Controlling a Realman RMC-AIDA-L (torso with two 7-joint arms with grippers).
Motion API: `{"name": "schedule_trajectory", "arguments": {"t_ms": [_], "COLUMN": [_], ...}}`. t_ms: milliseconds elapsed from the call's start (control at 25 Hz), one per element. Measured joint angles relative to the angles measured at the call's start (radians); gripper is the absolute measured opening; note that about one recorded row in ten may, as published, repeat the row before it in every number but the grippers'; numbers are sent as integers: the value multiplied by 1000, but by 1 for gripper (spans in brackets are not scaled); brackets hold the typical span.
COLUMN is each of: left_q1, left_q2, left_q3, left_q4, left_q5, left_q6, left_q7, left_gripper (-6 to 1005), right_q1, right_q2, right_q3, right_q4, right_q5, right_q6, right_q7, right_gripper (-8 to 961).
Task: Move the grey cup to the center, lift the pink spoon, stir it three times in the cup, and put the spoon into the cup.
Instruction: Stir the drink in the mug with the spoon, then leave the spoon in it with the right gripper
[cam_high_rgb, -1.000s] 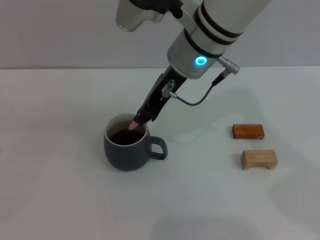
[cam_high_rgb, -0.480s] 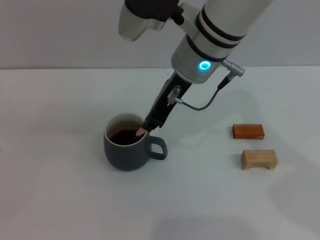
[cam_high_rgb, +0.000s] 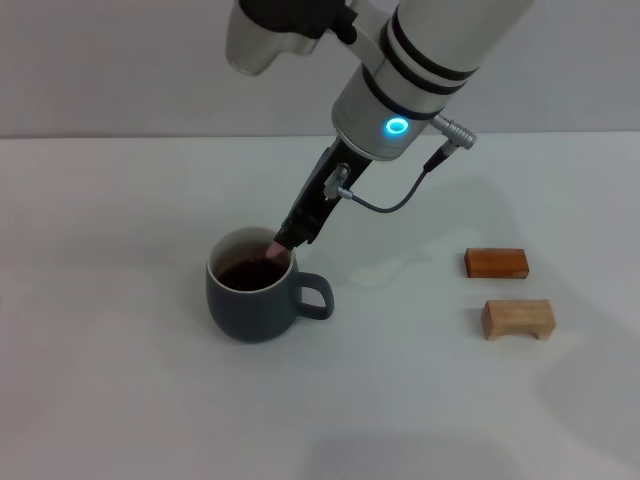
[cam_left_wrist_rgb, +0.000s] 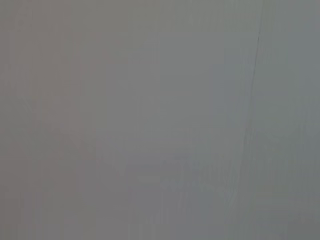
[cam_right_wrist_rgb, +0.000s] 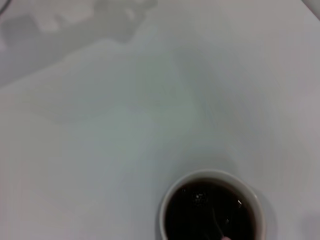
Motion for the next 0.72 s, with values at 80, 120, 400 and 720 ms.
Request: {"name": "schedule_trajectory", "arguments": {"t_ms": [80,120,400,720], "left_q1": [0,0,0,-1], "left_q2": [0,0,0,0], "left_q3": [0,0,-2,-4], "left_q4": [0,0,-3,-3], "left_q5": [0,0,0,0], "left_q6": [1,1,2,2], "left_q7": [0,0,0,0], "left_gripper": [17,17,17,18], "right_q1": [1,1,2,2], "right_q2": [-2,-2,1,0], "right_q3": [-12,-14,-11,-33], "right_q4": [2,2,15,12], "right_q5": [-3,-4,9,-1], "right_q6": [0,4,46,-28], "right_q7": [8,11,13,12], "right_gripper": [121,121,122,154]}}
